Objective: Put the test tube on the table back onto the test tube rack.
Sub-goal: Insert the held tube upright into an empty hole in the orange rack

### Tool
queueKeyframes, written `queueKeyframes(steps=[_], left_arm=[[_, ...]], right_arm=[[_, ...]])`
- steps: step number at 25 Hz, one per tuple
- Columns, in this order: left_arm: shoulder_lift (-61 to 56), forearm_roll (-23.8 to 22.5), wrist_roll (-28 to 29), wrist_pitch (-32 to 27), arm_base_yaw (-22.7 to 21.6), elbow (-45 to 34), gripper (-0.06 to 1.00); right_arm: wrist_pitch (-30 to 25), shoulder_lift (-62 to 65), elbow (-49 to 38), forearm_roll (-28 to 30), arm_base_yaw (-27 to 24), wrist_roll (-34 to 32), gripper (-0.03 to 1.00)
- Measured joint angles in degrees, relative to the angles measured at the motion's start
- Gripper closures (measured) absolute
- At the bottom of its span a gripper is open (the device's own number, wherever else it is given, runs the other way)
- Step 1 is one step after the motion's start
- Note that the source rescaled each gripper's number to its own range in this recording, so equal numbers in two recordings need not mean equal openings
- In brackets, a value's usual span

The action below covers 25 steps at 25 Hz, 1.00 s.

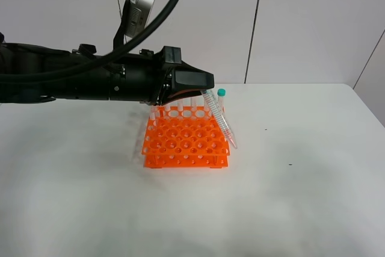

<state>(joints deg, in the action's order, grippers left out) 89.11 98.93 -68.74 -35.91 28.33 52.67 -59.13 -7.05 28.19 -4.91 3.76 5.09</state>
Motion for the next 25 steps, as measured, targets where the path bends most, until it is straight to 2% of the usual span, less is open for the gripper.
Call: queueKeyframes(steps=[6,15,25], left_arm=[[0.0,0.0,0.0,0.0,0.0,0.0,0.94],[-0.2,0.0,0.0,0.0,0.0,0.0,0.94],[-10.3,-1.4,-0.5,4.7,0.0,0.0,0.94]], right_arm=[[0.0,4.7,0.0,-0.1,-2.3,0.0,-0.03],[0.0,7.2,0.0,-0.5,-2.4,0.0,-0.03],[0.0,7.2,0.0,-0.5,-2.4,0.0,-0.03]])
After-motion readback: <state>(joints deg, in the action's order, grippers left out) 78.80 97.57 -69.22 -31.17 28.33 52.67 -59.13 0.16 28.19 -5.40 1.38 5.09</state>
